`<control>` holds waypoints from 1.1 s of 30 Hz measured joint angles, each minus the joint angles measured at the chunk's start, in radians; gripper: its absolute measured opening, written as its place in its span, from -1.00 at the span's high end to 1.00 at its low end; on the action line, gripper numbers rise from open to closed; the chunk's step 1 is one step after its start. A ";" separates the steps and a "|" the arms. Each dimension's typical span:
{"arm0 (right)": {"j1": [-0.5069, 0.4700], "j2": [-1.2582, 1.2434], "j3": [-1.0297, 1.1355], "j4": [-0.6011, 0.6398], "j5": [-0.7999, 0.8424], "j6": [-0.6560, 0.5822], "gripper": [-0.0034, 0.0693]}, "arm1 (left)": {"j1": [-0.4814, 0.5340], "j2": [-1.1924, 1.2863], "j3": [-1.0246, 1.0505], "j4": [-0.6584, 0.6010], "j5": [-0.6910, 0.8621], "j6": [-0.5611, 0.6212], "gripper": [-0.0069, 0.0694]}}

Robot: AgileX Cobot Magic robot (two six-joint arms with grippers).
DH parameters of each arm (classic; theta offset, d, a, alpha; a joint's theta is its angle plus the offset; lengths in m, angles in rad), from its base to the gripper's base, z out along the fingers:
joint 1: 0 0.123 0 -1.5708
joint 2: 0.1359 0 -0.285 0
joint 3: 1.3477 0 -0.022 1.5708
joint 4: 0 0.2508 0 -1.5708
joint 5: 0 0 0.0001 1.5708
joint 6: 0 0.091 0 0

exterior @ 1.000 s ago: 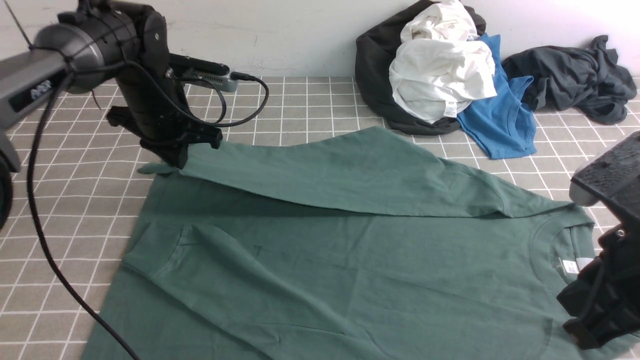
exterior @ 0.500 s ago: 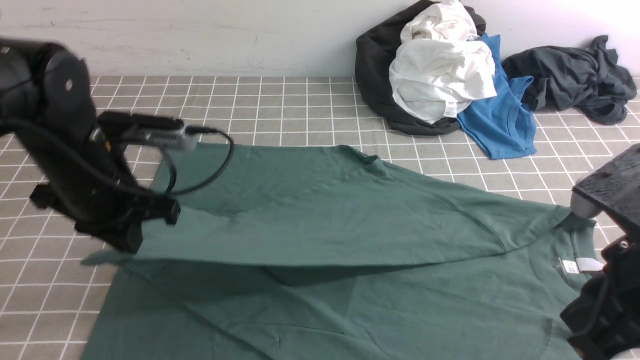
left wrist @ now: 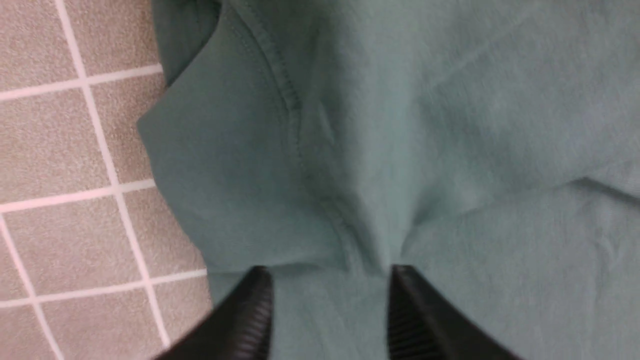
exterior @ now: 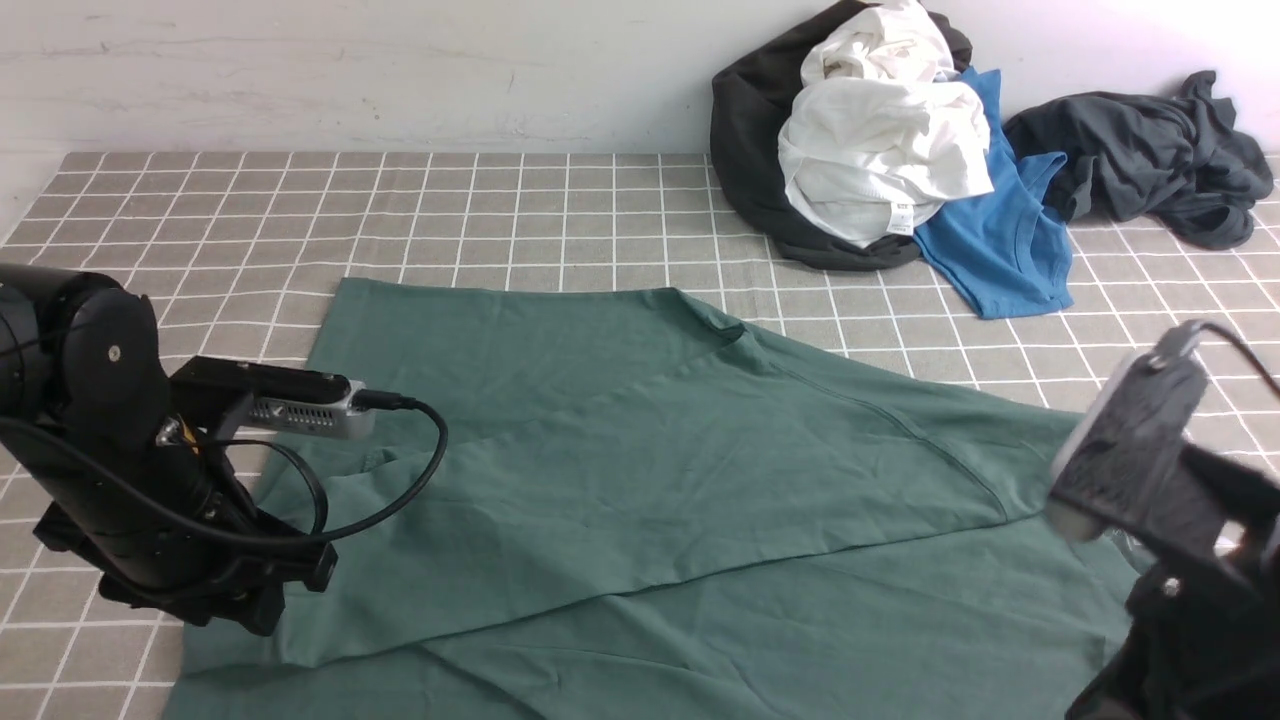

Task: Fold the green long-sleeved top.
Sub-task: Use the left arm to drag and drop the cuff onto the cuff closest to the left arm, then use both arms simultaneously to clamp the lower edge of the clothing fabric

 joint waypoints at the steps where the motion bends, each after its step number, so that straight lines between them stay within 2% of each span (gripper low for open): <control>1: 0.022 0.000 0.000 -0.002 0.001 -0.011 0.87 | 0.000 -0.013 0.000 -0.004 0.011 0.010 -0.16; 3: 0.085 0.000 0.000 -0.002 0.001 -0.054 0.76 | -0.012 -0.063 0.001 -0.017 0.038 0.042 -0.31; 4: 0.090 0.000 0.000 -0.001 0.001 -0.058 0.73 | -0.014 -0.069 0.001 -0.020 0.040 0.049 -0.32; 6: 0.140 0.000 0.000 0.009 0.001 -0.094 0.55 | -0.065 -0.141 0.001 -0.031 0.069 0.097 -0.38; 10: 0.215 0.001 0.000 0.027 -0.016 -0.138 0.10 | -0.212 -0.228 0.004 -0.020 0.172 0.204 -0.40; 15: 0.258 0.049 0.000 0.037 -0.084 -0.110 -0.21 | -0.385 -0.245 0.101 0.046 0.262 0.343 -0.40; 19: 0.264 0.093 0.000 0.036 -0.107 -0.051 -0.26 | -0.464 -0.245 0.248 0.101 0.236 0.430 -0.40; 22: 0.264 0.108 0.000 0.031 -0.112 -0.016 -0.26 | -0.481 -0.245 0.364 0.164 0.140 0.461 -0.41; 28: 0.264 0.109 0.000 0.022 -0.113 0.001 -0.26 | -0.484 -0.248 0.470 0.272 -0.034 0.468 -0.41; 33: 0.264 0.109 0.000 0.003 -0.112 0.002 -0.26 | -0.484 -0.250 0.474 0.381 -0.074 0.390 -0.41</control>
